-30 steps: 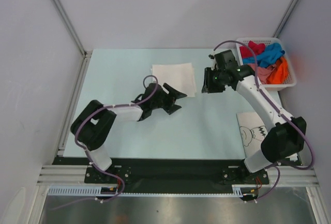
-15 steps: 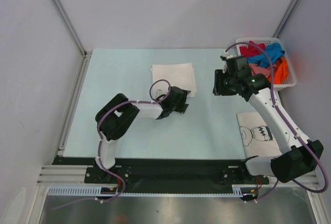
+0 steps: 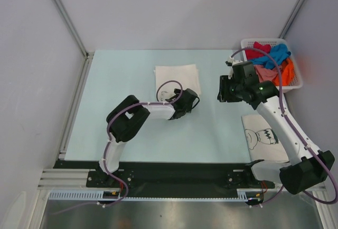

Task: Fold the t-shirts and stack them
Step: Neatly place the folded tshirt to the corner

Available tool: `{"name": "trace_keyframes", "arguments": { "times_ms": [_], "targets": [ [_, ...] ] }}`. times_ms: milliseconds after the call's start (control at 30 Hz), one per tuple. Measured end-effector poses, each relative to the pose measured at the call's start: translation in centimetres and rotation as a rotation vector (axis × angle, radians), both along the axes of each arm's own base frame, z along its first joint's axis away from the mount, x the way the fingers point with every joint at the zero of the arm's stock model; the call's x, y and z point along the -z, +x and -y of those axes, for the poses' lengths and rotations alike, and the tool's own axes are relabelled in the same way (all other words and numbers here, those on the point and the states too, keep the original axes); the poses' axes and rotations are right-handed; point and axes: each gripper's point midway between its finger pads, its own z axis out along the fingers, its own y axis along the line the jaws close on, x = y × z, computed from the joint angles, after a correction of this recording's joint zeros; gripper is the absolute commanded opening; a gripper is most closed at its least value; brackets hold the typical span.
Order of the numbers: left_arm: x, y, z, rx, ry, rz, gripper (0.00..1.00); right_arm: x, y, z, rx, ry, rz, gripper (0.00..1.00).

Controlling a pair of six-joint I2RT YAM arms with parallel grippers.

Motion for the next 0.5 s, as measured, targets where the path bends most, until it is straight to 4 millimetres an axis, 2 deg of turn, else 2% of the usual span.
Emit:
{"name": "trace_keyframes", "arguments": {
  "times_ms": [100,433,467,500],
  "targets": [
    [0.1,0.8,0.1,-0.023,0.011,0.017,0.62,0.0,-0.1,-0.2,-0.005,0.026,-0.011,0.47],
    [0.3,2.1,0.2,-0.068,0.023,0.048,0.61,0.0,0.4,0.8,0.048,0.077,-0.033,0.48],
    [0.3,2.2,0.2,-0.070,0.020,0.051,0.60,0.0,0.5,1.0,0.055,0.081,-0.036,0.48],
    [0.3,2.3,0.2,-0.070,0.018,0.052,0.54,0.2,0.6,1.1,0.059,0.087,-0.043,0.48]
  ]
}}
